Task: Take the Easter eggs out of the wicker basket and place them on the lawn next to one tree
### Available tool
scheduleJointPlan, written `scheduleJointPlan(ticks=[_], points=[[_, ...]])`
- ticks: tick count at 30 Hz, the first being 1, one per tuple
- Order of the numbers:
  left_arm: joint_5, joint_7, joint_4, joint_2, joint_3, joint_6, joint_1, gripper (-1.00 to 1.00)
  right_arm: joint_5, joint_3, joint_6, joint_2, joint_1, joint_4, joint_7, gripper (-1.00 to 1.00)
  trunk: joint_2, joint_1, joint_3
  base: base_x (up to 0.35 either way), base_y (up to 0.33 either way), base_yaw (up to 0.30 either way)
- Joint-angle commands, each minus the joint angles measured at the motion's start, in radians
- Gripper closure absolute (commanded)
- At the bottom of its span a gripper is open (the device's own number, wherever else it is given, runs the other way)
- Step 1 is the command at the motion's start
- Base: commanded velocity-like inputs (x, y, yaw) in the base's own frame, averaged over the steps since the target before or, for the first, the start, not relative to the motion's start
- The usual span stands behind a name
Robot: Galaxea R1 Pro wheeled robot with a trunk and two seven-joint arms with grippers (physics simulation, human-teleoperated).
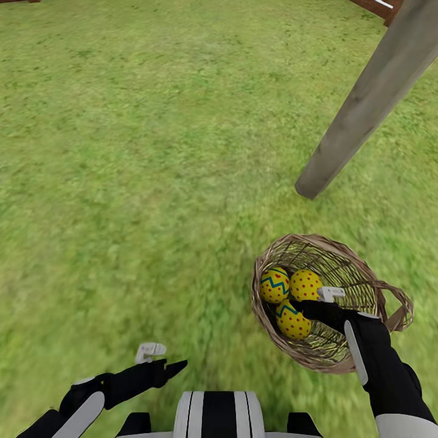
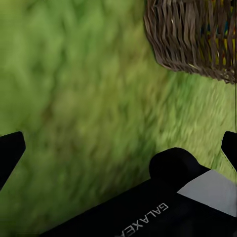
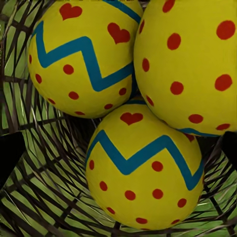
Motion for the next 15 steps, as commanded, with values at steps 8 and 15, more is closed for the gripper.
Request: scheduleJointPlan(ticks=[8, 15], points=[[0.007, 0.001, 0.001, -0.022, -0.002, -0.041, 0.004, -1.00, -0.001, -0.011, -0.012, 0.003, 0.000, -0.015, 0.002, -1.00, 0.000, 0.000, 0.000, 0.000, 0.000, 0.000], [0.007, 0.001, 0.001, -0.022, -0.002, -0.063, 0.005, -1.00, -0.001, -0.014, -0.038, 0.003, 0.000, -0.031, 0.000, -1.00, 0.000, 0.000, 0.000, 0.000, 0.000, 0.000]])
